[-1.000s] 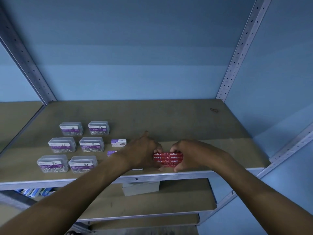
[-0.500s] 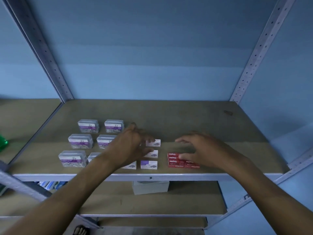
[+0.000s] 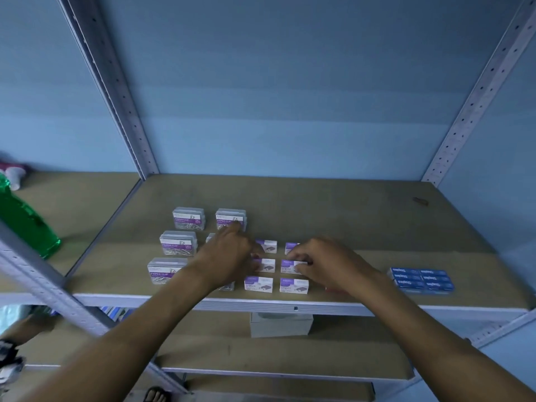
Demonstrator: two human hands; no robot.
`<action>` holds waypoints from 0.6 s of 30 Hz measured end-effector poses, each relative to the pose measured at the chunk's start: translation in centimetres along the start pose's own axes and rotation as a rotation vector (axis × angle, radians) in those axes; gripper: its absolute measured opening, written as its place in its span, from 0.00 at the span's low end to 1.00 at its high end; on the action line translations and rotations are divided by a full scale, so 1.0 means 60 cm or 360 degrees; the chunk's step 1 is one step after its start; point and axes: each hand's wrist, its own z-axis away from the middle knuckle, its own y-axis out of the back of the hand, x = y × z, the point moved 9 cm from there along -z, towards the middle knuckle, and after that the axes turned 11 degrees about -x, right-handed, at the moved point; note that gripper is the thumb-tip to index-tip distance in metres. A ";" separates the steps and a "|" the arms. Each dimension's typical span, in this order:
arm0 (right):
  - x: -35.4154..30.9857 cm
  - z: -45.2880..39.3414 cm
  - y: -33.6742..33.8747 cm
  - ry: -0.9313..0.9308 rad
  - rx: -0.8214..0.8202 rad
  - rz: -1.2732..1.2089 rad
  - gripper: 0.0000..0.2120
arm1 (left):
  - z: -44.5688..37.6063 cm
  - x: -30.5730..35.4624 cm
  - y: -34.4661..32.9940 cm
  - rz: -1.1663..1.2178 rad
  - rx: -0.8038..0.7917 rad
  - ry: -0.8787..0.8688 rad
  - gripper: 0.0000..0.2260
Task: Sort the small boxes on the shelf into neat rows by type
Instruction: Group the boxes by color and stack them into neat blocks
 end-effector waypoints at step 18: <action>-0.018 0.019 -0.021 0.0046 -0.0047 0.0083 0.13 | 0.007 -0.003 -0.026 -0.0009 0.0008 -0.0285 0.15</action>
